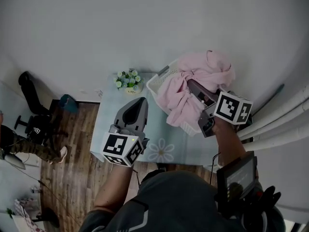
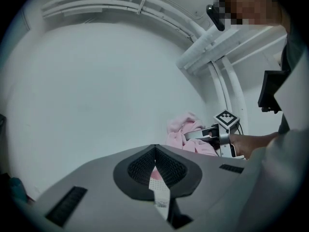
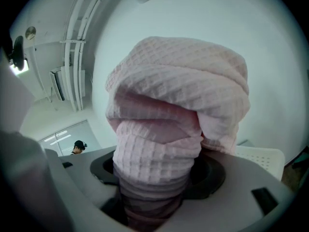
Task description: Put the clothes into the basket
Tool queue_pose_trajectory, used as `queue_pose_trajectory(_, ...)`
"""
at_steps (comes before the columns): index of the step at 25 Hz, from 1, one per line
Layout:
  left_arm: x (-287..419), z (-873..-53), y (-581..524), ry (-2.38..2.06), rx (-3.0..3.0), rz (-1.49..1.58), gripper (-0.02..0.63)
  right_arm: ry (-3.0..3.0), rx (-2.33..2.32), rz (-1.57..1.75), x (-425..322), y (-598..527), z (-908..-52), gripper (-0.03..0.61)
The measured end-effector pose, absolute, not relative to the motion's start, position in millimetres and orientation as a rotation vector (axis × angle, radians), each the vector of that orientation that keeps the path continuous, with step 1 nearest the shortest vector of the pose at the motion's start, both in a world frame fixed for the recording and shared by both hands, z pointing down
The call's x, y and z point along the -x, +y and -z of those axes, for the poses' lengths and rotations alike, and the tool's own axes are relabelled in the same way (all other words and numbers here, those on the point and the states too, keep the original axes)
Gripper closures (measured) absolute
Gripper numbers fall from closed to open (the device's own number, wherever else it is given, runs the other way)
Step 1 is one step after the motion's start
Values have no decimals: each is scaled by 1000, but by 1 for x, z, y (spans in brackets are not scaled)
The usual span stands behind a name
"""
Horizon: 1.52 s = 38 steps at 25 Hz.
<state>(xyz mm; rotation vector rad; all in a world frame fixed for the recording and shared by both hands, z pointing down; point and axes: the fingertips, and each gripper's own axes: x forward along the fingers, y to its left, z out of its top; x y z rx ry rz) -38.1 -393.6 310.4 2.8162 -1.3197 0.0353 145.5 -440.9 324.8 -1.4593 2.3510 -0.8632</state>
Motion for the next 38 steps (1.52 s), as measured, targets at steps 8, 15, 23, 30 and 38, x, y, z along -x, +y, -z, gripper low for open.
queue_pose_trajectory(8,63,-335,-454,-1310,-2751,-51,604,2266,1555,1084,-129,-511,-379,245)
queue_pose_trajectory(15,76,-378,-487,-1310,-2673,-118,604,2128,1633,1366,-126,-549,-452,245)
queue_pose_trajectory(23,93,-401,-514,-1287,-2636,-151,604,2014,1694,1540,-123,-580,-507,247)
queue_pose_trajectory(30,96,-413,-529,-1246,-2635,-170,604,1968,1780,1657,-118,-588,-553,245)
queue_pose_trajectory(38,99,-424,-536,-1201,-2614,-182,604,1873,1845,1819,-117,-588,-603,245)
